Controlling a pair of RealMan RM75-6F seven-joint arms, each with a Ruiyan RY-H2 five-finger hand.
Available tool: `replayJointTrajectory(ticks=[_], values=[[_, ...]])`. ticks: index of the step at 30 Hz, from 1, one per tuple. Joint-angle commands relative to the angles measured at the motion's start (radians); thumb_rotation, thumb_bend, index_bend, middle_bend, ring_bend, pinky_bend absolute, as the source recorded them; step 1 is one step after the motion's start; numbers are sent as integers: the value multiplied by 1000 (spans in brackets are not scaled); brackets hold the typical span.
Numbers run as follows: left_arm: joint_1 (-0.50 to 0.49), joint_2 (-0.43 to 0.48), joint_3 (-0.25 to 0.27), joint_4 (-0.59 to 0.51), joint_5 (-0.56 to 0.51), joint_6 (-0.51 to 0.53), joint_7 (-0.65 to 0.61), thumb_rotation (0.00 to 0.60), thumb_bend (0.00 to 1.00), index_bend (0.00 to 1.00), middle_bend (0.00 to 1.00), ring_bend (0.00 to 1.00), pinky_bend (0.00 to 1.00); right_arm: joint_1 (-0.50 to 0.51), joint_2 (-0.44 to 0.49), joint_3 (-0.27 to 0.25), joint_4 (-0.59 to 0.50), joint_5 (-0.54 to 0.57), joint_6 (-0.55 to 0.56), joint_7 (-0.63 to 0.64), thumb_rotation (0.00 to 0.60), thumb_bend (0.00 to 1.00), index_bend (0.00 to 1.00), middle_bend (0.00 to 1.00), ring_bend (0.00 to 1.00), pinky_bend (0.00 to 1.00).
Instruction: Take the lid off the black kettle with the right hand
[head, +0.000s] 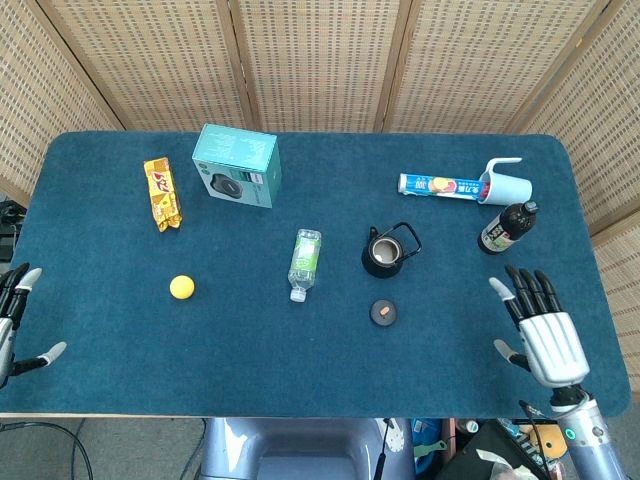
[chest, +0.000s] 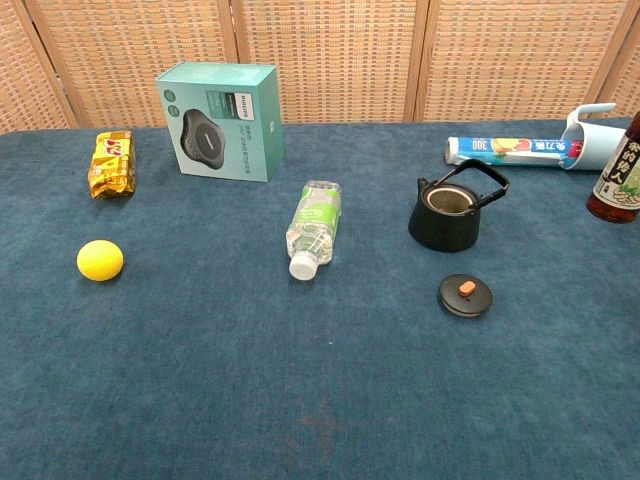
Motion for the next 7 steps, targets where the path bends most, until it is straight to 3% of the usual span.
replayJointTrajectory(ticks=[1,7], values=[[4,2,1,-4,5,8,7,600,152,0,0,0,0,-44,4,4,18,0,35,22,600,0,0,0,0,0],[7,1,4,-9,13,14,18,600,153,0,0,0,0,-71,13,23,28,-10,46,60,600,0,0,0,0,0]])
